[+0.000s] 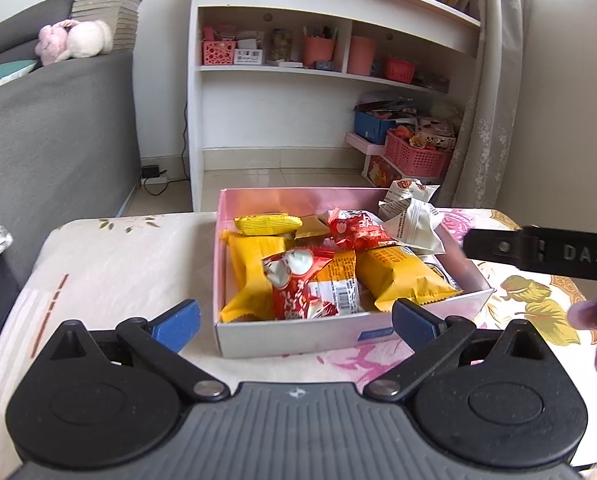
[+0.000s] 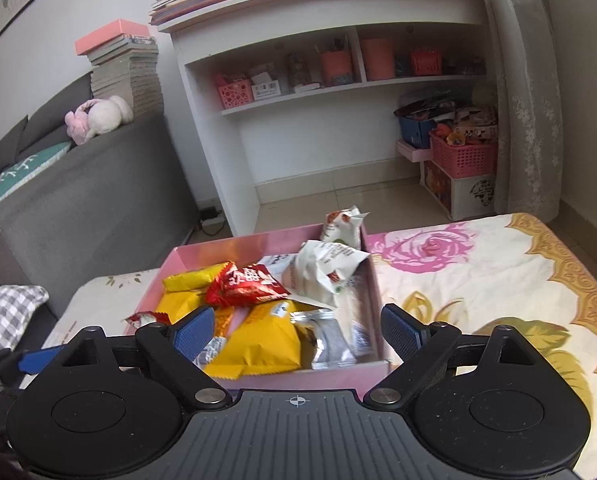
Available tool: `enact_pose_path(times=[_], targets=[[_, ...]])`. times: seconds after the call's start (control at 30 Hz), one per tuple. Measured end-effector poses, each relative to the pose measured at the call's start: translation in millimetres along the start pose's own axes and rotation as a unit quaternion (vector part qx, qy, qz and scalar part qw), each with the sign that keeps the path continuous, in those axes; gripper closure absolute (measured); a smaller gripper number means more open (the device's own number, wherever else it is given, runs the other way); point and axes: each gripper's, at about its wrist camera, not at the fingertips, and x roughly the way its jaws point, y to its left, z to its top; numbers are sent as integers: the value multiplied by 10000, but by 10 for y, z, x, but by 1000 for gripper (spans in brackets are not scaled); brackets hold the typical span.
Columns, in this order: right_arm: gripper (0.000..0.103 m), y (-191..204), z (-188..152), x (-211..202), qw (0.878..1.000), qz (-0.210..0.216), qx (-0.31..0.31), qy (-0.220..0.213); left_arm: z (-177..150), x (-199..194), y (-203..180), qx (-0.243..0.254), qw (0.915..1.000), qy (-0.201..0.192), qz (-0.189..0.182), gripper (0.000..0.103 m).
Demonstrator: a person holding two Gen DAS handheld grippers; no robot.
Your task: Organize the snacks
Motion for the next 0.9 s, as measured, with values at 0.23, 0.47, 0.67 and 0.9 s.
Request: enact_pose_path(times=[0.23, 0.47, 0.67, 0.9], targets=[[10, -52, -61, -333, 9997, -148, -167, 110, -51, -247, 1, 12, 9993, 149, 344, 0], [10, 61, -130, -698, 9979, -252, -518, 301, -92, -535, -35, -46, 9969, 340, 712, 0], [7, 229, -218, -914, 9946, -389, -643, 718, -99, -776, -134, -9, 9931, 486, 1070, 0], [7, 426, -145, -1241, 9930, -659, -852, 493, -22, -1111, -242, -171, 9906, 481, 1267, 0]])
